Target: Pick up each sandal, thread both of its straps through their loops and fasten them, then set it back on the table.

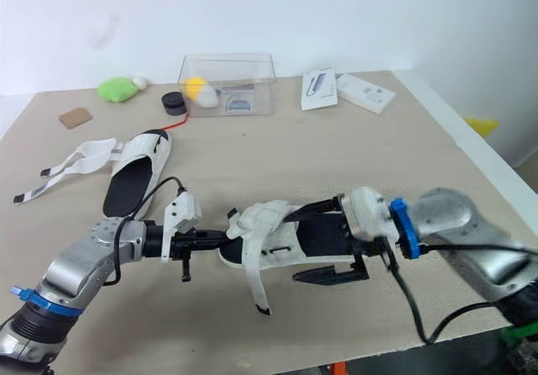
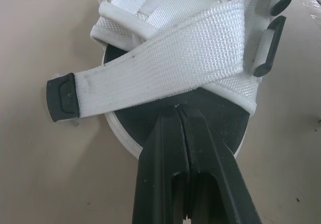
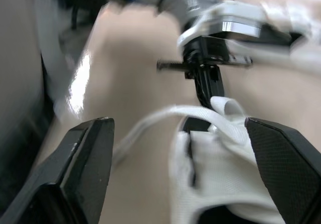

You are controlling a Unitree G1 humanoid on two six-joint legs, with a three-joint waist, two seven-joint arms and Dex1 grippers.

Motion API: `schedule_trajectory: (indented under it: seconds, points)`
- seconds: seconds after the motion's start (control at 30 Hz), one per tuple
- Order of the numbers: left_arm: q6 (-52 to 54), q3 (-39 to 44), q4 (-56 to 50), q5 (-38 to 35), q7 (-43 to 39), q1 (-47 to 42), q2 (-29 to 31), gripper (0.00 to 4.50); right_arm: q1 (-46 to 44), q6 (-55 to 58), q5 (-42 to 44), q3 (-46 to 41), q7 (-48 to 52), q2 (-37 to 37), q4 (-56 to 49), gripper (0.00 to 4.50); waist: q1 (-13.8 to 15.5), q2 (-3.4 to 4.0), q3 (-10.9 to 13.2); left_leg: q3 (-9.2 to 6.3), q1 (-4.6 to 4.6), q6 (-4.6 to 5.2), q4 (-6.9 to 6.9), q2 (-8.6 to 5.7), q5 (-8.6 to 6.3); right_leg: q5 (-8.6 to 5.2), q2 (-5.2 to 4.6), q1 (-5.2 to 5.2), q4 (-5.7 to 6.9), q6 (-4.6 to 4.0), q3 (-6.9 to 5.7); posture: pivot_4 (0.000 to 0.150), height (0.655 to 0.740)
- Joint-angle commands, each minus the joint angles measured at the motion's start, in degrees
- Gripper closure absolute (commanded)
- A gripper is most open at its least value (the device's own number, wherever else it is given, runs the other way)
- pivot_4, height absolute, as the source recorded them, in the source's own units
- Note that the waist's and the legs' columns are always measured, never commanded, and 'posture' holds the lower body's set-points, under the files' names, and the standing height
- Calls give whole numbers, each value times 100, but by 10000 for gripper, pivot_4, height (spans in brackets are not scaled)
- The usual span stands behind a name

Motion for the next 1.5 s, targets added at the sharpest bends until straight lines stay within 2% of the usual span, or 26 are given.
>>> schedule_trajectory:
  seconds: [0.03,0.1,0.2,0.43,0.67,0.8,0.93,1.03,1.2,1.33,1.5]
  points:
    - [111,-18,-92,-37,-49,22,26,45000,-60,1843,1273,-133,-738,-27,-260,398,11,3,2,-4,-3,2,0,-2,2,-3,0,0,0,-5,-3,1500,7400]
    - [131,-15,-99,-43,-53,11,32,45000,-66,2523,1707,-213,-1020,17,-340,398,18,4,2,-8,-14,7,0,-8,4,2,-4,-5,0,8,-5,1500,7400]
    - [153,-12,-112,-55,-51,9,40,45000,79,3065,1812,-280,-1413,179,-580,398,18,4,2,-10,-24,6,1,-9,4,6,-5,-8,-2,28,-6,1500,7400]
    - [196,-11,-130,-73,-28,-14,26,45000,17,3777,2553,-332,-2866,1102,-568,398,16,1,1,-21,-43,6,5,-11,4,5,-6,-16,-5,35,-13,1500,7400]
    - [218,-16,-145,-86,8,-28,16,45000,125,4241,2498,-293,-3885,1767,-530,398,17,1,1,-25,-51,6,19,-11,4,8,-7,-15,-5,38,-17,1500,7400]
    - [187,-32,-121,-71,4,-10,6,45000,164,4423,2355,-323,-4101,1995,-541,12240,16,1,1,-26,-51,6,19,-10,4,8,-5,-15,-5,38,-18,1500,7400]
    - [153,-32,-78,-58,-7,-20,-1,45000,157,4568,2299,-424,-4052,2074,-548,32997,16,1,1,-27,-51,6,19,-10,4,8,-6,-15,-5,38,-19,1500,7400]
    - [131,-30,-36,-49,-8,-47,-18,45000,65,4714,2318,-500,-3921,2047,-509,44879,16,1,1,-28,-51,6,19,-11,4,8,-6,-15,-5,38,-19,1500,7400]
    - [95,-32,24,-34,-15,-82,-44,45000,-715,5219,2990,-653,-3672,1906,175,44879,11,1,2,-25,-51,6,27,-10,4,15,-5,-14,-5,41,-17,1500,7400]
    - [75,-40,42,-38,-9,-79,-62,45000,-1826,5660,3898,-522,-3852,1926,1639,44879,10,1,3,-21,-50,9,36,-11,5,23,-4,-11,-5,41,-13,1500,7400]
    - [38,-75,69,-21,-10,-103,-103,45000,-3198,6574,4153,-230,-3889,2226,4088,44879,11,1,3,-22,-58,13,34,-13,7,25,-5,-13,-11,41,-13,1500,7400]
